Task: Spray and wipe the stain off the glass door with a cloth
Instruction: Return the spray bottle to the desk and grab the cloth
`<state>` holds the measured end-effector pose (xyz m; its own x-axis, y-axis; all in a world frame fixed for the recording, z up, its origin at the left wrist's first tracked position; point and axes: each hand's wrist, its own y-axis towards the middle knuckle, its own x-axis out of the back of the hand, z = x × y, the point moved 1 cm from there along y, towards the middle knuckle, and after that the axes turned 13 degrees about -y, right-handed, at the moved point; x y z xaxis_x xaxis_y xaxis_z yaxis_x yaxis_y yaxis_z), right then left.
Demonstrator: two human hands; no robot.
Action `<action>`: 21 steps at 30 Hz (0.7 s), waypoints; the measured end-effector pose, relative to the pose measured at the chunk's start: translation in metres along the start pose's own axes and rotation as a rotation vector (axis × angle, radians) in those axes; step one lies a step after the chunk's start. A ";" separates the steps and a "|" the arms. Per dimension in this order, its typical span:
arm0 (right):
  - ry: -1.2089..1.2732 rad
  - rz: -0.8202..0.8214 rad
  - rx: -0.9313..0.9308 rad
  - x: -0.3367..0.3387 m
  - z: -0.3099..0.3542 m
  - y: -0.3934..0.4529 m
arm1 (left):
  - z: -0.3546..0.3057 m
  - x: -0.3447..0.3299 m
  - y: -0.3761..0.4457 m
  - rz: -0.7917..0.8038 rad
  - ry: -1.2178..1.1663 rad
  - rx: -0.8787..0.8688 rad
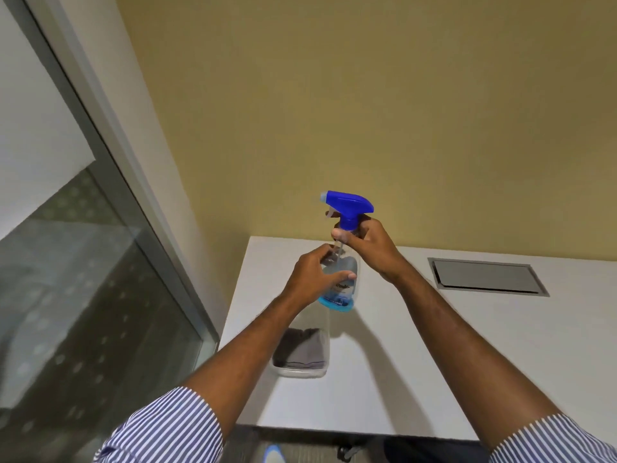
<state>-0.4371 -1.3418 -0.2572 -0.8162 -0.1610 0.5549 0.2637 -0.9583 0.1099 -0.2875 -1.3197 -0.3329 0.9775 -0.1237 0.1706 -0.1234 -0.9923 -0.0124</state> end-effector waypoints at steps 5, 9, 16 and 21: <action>-0.030 0.005 -0.108 0.003 -0.045 0.014 | 0.030 -0.018 0.042 0.136 -0.006 0.074; -0.033 -0.036 -0.193 0.007 -0.080 0.016 | 0.052 -0.037 0.065 0.244 0.006 0.123; -0.043 -0.076 -0.331 -0.002 -0.142 -0.003 | 0.090 -0.074 0.078 0.316 0.161 0.188; -0.043 -0.075 -0.441 -0.012 -0.174 -0.017 | 0.112 -0.093 0.076 0.324 0.182 0.240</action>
<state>-0.5209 -1.3648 -0.4093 -0.8003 -0.0858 0.5934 -0.0475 -0.9775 -0.2054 -0.3688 -1.3842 -0.4601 0.8461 -0.4468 0.2907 -0.3545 -0.8790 -0.3190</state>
